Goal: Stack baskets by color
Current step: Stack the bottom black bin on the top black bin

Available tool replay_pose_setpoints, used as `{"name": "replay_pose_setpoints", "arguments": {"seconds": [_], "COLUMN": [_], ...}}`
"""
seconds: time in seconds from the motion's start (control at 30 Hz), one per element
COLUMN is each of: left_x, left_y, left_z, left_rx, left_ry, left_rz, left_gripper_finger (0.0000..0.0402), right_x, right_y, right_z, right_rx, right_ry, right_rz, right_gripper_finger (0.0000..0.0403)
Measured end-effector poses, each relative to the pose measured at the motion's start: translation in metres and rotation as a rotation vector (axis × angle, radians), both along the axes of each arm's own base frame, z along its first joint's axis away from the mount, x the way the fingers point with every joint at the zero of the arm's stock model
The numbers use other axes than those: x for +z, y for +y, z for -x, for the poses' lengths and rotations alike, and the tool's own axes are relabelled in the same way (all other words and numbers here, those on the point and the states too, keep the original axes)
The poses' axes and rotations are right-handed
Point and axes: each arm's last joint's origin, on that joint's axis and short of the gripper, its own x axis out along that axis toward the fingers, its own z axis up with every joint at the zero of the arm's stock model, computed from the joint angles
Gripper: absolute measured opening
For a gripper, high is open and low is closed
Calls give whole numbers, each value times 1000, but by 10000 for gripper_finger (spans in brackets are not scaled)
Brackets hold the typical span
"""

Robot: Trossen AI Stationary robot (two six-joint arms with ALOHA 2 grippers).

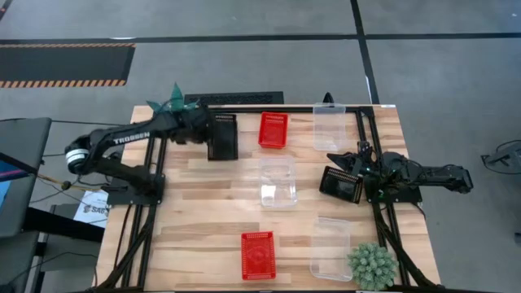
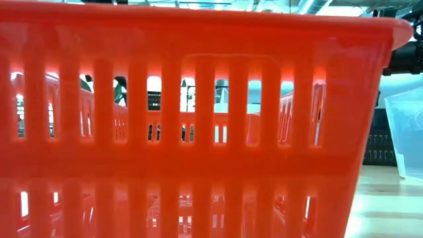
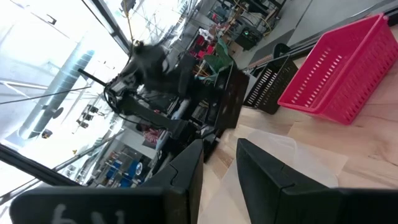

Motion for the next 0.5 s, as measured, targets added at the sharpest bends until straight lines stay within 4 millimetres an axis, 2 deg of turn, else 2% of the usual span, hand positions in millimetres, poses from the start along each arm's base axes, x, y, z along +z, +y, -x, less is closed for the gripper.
{"name": "replay_pose_setpoints", "arguments": {"seconds": [0.17,0.3,0.5], "left_x": [3,5,-11], "left_y": [32,51,71], "left_z": [14,24,24], "left_rx": [6,-19,-91], "left_ry": [-38,-58,-21], "left_rz": [-45,-75,-65], "left_gripper_finger": [0,0,0], "right_x": [0,0,0], "right_y": [0,0,0], "right_z": [0,0,0], "right_rx": [0,-2,-4], "right_ry": [0,9,11], "right_rz": [0,21,23], "right_gripper_finger": [119,119,119]}}
